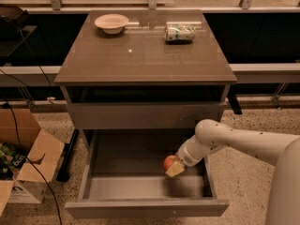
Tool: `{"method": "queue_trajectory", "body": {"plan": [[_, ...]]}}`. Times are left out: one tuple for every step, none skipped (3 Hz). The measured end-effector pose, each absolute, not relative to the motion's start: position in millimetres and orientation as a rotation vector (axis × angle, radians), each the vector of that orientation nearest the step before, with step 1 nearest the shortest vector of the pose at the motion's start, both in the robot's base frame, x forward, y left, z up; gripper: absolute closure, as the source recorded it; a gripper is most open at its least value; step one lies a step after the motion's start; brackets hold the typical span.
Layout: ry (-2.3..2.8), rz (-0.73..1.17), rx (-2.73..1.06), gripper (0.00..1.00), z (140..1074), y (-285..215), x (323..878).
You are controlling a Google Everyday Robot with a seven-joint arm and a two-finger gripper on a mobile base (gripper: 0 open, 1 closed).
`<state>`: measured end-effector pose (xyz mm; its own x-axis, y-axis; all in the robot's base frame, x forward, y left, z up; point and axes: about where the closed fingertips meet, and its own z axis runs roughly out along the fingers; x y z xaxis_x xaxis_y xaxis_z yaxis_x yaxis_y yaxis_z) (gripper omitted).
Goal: Place apple into middle drawer
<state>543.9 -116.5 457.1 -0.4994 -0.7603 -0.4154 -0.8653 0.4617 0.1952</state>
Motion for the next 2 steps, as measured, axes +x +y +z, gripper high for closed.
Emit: {"method": "queue_trajectory", "body": {"plan": [[2.483,0.574,-1.347,0.81,428,-115,550],[2.513,0.584,-1.319,0.58,411,-113,554]]}}
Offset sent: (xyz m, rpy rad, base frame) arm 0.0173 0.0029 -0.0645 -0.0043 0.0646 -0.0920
